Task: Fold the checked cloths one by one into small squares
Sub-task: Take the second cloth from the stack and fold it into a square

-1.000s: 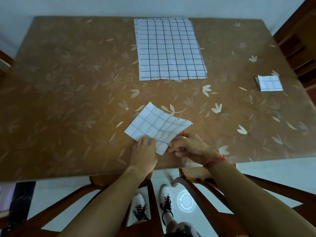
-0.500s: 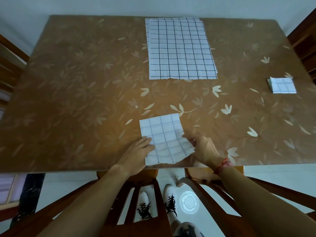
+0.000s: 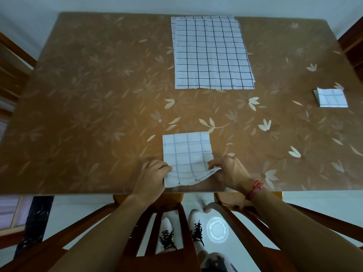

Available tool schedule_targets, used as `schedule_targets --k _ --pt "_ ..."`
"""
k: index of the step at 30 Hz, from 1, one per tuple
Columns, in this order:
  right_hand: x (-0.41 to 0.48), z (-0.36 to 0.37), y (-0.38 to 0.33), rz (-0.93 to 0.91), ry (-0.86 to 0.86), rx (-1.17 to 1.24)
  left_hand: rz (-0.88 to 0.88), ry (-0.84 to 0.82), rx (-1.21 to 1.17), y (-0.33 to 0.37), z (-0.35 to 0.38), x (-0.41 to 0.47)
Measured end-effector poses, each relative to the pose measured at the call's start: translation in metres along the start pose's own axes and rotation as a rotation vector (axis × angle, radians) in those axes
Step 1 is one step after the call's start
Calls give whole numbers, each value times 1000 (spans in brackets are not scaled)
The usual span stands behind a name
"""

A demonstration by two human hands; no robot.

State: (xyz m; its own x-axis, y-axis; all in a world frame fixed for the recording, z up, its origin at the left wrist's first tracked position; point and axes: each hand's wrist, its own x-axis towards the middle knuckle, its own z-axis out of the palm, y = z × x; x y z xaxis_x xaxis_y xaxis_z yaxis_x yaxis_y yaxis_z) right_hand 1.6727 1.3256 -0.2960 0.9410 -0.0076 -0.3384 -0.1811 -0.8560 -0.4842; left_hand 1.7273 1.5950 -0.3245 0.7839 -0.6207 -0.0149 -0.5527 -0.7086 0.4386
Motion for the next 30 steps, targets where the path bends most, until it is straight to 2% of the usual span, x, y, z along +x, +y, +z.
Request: schedule_targets --k 8,12,19,30 --pt "11 -1 -1 134 40 101 -132 58 -91 -3 -4 6" --pt "18 -5 -1 183 52 176 -258 115 -155 2 -11 15" --pt "40 -3 -1 199 90 236 -410 79 -209 -8 -7 27" --pt "63 5 1 218 138 164 -511 34 -285 -12 -2 38"
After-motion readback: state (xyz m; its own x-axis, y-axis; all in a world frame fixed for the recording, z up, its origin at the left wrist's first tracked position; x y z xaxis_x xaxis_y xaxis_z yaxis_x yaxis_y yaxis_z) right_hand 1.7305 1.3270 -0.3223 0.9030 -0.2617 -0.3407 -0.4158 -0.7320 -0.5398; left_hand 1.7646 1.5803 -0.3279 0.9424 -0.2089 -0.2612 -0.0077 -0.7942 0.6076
